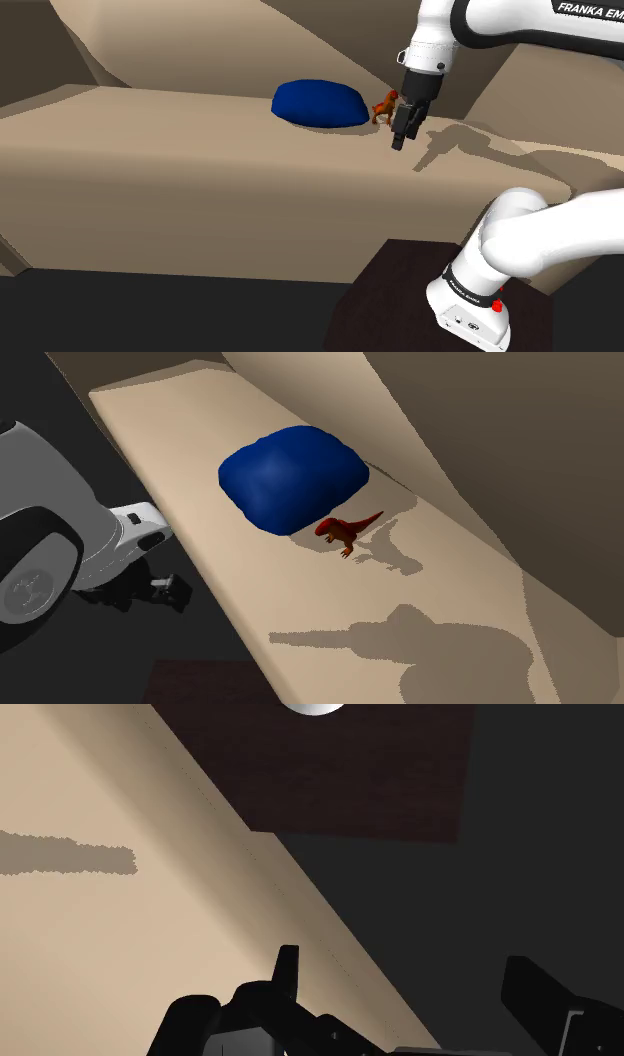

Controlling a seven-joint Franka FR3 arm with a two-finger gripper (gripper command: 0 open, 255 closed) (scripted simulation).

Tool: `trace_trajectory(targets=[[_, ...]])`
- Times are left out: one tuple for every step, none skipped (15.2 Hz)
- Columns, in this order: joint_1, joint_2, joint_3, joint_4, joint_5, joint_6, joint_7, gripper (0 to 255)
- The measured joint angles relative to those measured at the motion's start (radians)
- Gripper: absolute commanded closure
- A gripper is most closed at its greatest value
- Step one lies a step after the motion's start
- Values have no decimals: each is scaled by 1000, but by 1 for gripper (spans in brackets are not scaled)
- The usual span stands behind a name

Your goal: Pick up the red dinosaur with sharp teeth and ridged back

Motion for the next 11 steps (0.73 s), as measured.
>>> trace_trajectory(targets=[[0,0,0,0,0,0,0,0],[-6,11,-4,5,-7,8,0,0],[-15,31,-8,14,-17,23,1,0],[-24,44,-13,16,-29,37,1,0],[-37,65,-24,28,-44,50,-3,0],[-48,83,-28,32,-56,69,1,0],[-61,105,-40,50,-72,78,-4,0],[-72,129,-47,66,-85,92,-2,0],[-83,152,-55,82,-99,104,-2,0],[-93,176,-59,98,-110,119,3,0],[-104,197,-67,109,-122,134,4,0]])
